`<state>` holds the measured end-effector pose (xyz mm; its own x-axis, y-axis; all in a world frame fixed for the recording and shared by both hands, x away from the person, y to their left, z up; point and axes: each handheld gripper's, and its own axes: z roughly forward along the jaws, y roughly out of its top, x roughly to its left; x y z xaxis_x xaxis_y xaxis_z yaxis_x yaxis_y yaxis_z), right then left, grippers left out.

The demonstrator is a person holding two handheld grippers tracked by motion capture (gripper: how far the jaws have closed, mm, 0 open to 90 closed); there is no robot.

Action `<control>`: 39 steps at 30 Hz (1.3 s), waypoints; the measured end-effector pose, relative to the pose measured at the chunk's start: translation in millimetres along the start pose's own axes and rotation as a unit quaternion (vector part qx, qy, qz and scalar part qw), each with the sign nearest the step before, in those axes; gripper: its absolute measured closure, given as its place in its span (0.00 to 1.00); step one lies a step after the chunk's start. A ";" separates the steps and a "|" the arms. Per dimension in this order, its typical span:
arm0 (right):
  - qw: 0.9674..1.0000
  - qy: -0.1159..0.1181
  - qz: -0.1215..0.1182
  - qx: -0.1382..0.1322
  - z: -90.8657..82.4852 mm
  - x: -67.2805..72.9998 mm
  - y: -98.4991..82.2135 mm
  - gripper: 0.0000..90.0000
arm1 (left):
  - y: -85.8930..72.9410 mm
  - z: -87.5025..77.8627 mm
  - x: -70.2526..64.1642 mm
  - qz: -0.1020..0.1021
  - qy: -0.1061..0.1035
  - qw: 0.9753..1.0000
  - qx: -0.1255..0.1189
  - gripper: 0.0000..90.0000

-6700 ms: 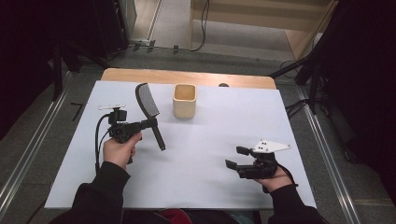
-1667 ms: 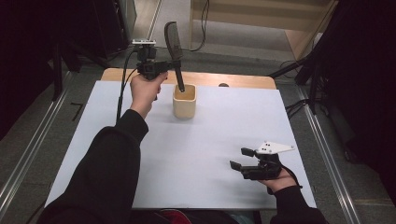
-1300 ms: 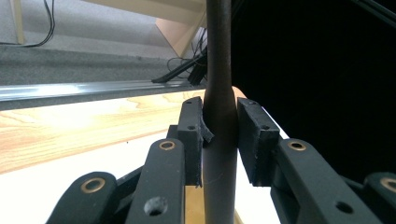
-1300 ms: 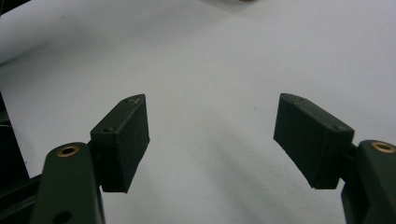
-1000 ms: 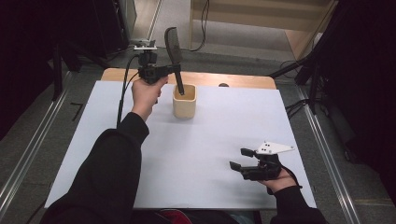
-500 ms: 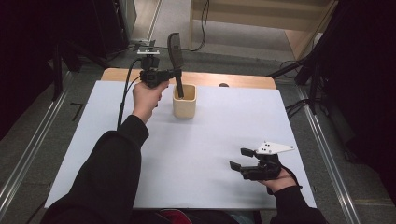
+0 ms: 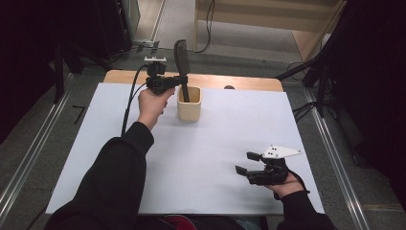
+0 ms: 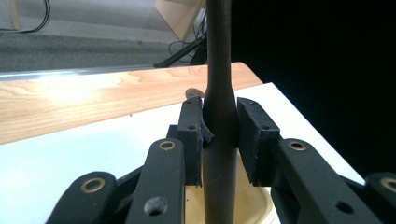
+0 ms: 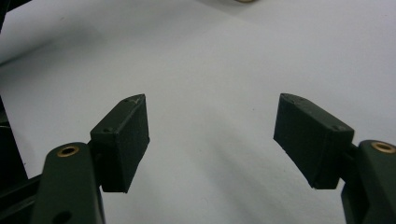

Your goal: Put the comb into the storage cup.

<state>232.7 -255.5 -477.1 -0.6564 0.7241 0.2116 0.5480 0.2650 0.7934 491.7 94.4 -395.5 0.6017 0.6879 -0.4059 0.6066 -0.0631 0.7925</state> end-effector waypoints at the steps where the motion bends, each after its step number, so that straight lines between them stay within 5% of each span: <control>1: 1.000 0.000 0.000 0.000 0.0 0.0 0.0 0.27 | -1.0 0.4 -0.1 0.000 -0.001 1.000 0.000 0.81; 39: 1.000 0.003 0.003 -0.005 0.2 0.6 0.4 0.28 | -23.5 11.7 0.4 0.008 -0.003 1.000 0.018 0.81</control>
<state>232.7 -254.7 -476.7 -0.6564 0.7219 0.2193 0.5465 0.2545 0.7978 483.8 87.7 -419.5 0.6139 0.6828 -0.3962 0.6155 -0.0997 0.7818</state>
